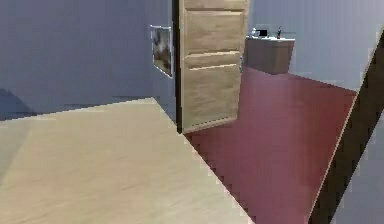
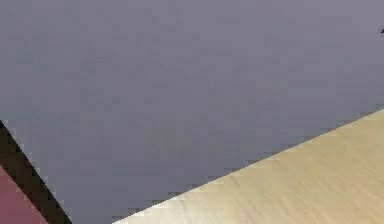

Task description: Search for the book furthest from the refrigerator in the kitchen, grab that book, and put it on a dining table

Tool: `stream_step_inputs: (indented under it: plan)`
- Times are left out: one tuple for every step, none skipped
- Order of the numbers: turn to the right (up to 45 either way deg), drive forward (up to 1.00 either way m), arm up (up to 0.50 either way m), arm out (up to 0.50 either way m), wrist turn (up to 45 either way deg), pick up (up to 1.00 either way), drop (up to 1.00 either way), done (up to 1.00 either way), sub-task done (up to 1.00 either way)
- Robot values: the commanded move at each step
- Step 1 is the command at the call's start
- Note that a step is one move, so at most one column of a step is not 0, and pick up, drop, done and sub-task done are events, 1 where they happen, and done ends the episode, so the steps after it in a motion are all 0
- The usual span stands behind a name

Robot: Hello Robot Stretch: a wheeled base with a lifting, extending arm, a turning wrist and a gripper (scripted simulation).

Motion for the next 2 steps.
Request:
stream_step_inputs:
  plan:
    - [0.0, 0.75, 0.00, 0.00, 0.0, 0.00, 0.00, 0.00, 0.00]
    - [15.0, 0.00, 0.00, 0.00, 0.0, 0.00, 0.00, 0.00, 0.00]
